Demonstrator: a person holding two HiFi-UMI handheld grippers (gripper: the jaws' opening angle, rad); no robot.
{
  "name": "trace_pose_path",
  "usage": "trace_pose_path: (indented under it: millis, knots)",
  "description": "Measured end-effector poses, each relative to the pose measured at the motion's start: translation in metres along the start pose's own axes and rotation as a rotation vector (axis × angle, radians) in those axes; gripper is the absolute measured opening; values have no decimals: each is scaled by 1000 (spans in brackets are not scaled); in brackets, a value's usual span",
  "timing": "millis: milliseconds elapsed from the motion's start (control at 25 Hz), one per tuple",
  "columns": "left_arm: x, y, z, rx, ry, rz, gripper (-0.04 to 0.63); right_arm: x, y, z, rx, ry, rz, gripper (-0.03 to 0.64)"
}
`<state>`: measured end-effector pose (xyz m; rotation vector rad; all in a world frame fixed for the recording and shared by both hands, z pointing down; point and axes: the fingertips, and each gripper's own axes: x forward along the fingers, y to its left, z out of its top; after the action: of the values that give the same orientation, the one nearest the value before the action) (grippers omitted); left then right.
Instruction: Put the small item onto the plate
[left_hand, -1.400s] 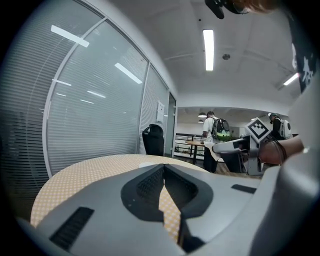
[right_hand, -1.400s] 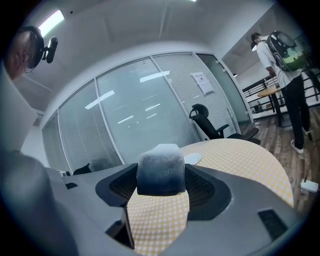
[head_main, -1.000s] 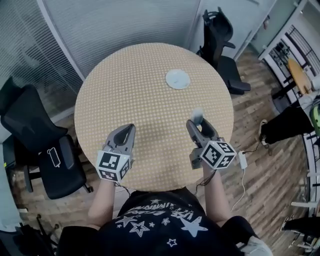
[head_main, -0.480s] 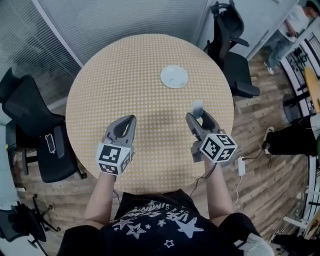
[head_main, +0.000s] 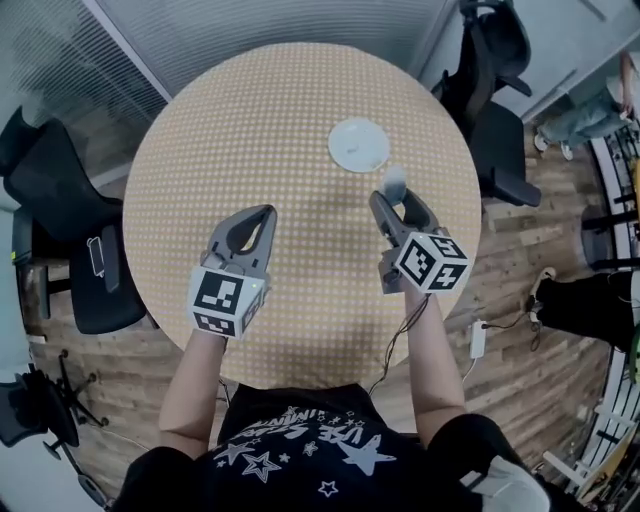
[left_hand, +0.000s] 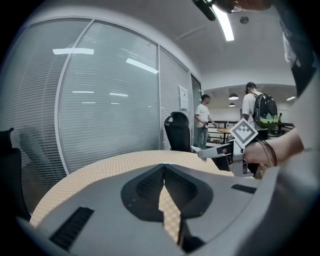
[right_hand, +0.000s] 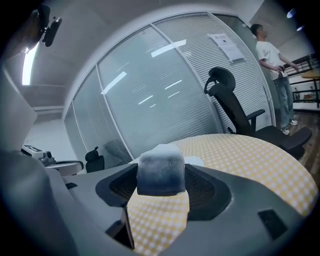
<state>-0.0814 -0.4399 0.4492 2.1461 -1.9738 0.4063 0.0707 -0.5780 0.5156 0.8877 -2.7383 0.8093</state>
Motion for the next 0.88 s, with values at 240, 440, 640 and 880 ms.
trace_pose_path:
  millis: [240,440,640,880]
  knots:
    - [26,17,-4,5,24,21,9,48,-24,9,-53,31,-13,301]
    - [39,28,-23,-27,61,27,9,79,-38,-4,-93,93,-21,301]
    - [50,42,-40,-65,83,56,9,116,-52,-16,-168,176,-32,301]
    - [56,50,-51,-89,96,66,9,149,-61,-32,-249,252,-45,301]
